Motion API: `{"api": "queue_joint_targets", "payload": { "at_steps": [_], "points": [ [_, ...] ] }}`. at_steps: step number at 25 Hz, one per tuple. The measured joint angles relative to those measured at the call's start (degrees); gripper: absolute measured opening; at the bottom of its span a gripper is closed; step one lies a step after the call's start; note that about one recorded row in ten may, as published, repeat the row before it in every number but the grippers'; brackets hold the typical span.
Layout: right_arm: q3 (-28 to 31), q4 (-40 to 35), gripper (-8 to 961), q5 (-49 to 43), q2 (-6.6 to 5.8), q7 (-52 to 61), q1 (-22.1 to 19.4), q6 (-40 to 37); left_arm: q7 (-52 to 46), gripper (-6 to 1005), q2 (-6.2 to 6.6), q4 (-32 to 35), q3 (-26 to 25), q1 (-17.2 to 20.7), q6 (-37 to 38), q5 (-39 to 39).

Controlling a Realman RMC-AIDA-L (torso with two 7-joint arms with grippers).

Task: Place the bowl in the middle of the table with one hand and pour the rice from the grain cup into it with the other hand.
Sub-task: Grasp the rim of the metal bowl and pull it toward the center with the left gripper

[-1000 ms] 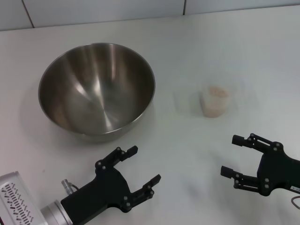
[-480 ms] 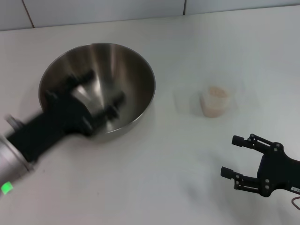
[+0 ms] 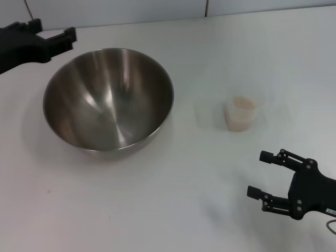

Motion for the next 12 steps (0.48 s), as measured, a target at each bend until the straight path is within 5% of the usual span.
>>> {"api": "queue_joint_targets", "payload": {
  "at_steps": [2,6,8,12],
  "points": [
    [0.01,-0.01,818,0.05,0.00,0.00,0.00,-0.07,-6.03,781,-1.35,-1.78,-3.26,-4.71,6.05,10.27],
    [0.08,-0.02,817,0.08,0.00,0.00,0.03,-0.35,-8.95,779,-1.53,-3.15,-4.04,-7.22,8.22,14.40],
    [0.14,-0.02,817,0.09,0.00,0.00,0.04,-0.54,-14.61,777,-1.43,-9.28,-5.20,-13.22,11.74,21.68],
    [0.43,-0.02,817,0.10,0.00,0.00,-0.07,-0.68,-15.76,775,-1.47,-11.41,-5.29,-14.36,11.87,23.70]
  ]
}}
